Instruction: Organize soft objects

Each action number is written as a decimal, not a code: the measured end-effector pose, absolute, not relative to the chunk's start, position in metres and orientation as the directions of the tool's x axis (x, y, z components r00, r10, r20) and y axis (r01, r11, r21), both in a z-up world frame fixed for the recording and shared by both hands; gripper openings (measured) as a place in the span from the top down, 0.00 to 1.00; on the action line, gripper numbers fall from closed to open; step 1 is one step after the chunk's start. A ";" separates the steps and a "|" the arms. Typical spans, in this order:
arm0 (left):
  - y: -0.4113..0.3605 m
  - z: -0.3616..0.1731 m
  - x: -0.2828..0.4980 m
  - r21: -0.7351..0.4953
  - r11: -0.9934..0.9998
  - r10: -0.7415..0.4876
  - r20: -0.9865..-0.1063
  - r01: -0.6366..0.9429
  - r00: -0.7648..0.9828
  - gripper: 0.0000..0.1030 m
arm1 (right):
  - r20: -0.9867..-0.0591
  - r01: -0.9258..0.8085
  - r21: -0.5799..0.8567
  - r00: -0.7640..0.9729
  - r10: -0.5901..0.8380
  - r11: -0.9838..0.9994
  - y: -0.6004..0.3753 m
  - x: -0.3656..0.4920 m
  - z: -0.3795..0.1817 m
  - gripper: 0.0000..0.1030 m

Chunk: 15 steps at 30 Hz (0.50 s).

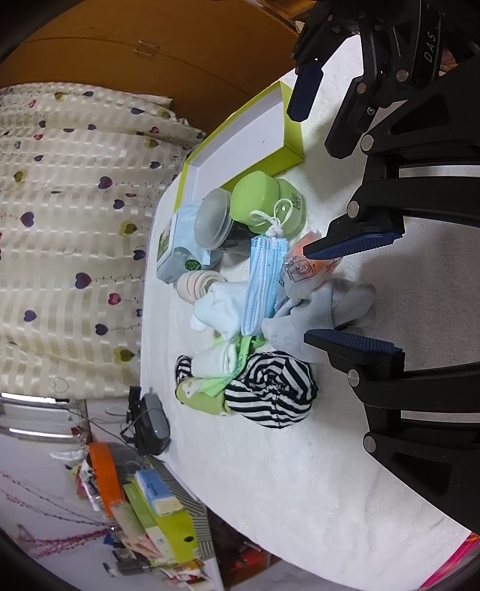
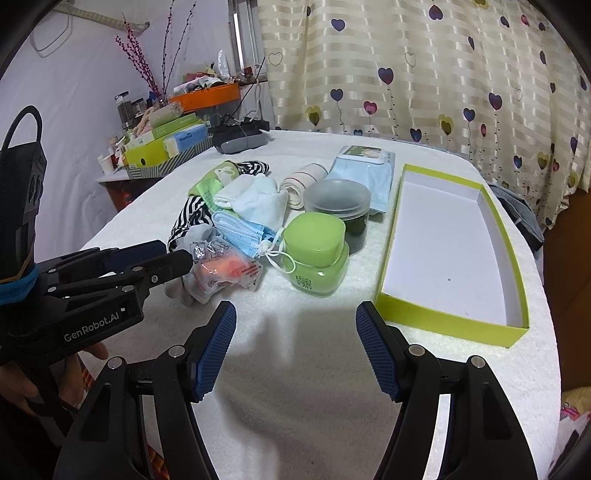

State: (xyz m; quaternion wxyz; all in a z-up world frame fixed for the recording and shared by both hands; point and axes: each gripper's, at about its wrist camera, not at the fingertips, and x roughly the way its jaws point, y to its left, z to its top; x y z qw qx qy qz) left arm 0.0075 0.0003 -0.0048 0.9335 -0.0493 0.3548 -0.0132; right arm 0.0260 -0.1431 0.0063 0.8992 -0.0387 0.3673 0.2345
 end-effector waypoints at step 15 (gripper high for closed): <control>0.005 -0.012 0.016 -0.106 0.993 -0.037 -0.677 -0.047 0.735 0.63 | -0.671 -0.461 0.122 0.615 0.415 0.879 -0.147 0.034 0.002 0.34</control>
